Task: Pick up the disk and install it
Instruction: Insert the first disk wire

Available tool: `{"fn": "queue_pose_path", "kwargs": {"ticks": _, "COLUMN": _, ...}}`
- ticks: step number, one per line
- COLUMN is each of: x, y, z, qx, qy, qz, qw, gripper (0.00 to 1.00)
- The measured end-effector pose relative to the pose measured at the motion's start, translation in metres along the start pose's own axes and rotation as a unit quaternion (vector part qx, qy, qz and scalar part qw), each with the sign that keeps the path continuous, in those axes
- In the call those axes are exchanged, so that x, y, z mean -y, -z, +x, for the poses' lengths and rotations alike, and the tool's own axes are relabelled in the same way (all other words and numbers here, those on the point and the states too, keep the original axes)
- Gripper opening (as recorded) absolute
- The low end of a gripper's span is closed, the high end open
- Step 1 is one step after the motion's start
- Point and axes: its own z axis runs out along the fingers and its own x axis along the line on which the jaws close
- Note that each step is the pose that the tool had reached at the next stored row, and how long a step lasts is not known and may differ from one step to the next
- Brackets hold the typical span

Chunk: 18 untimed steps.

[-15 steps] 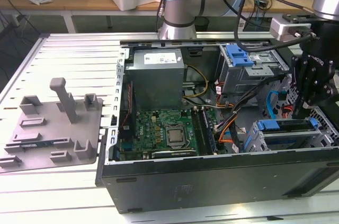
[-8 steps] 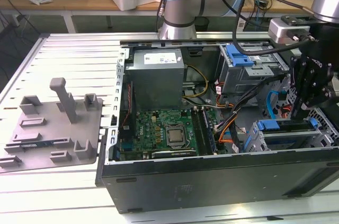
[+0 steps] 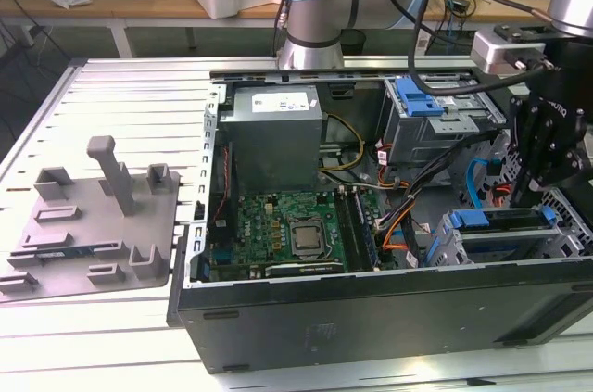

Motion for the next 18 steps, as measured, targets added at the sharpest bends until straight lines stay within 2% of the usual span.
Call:
{"fn": "queue_pose_path", "kwargs": {"ticks": 6, "x": -0.0001, "y": -0.0004, "z": 0.0059, "qx": 0.0035, "qy": 0.001, "qz": 0.0013, "qw": 1.0000, "gripper": 0.17}}
{"fn": "queue_pose_path", "kwargs": {"ticks": 11, "x": -0.0001, "y": -0.0007, "z": 0.0089, "qx": 0.0091, "qy": 0.001, "qz": 0.0022, "qw": 1.0000, "gripper": 0.17}}
{"fn": "queue_pose_path", "kwargs": {"ticks": 13, "x": -0.0001, "y": -0.0008, "z": 0.0093, "qx": 0.0140, "qy": 0.001, "qz": 0.0024, "qw": 0.9999, "gripper": 0.17}}
{"fn": "queue_pose_path", "kwargs": {"ticks": 15, "x": -0.0001, "y": -0.0009, "z": 0.0096, "qx": 0.0228, "qy": 0.000, "qz": 0.0028, "qw": 0.9997, "gripper": 0.17}}
{"fn": "queue_pose_path", "kwargs": {"ticks": 18, "x": 0.0000, "y": -0.0011, "z": 0.0109, "qx": 0.0312, "qy": -0.001, "qz": 0.0031, "qw": 0.9995, "gripper": 0.17}}
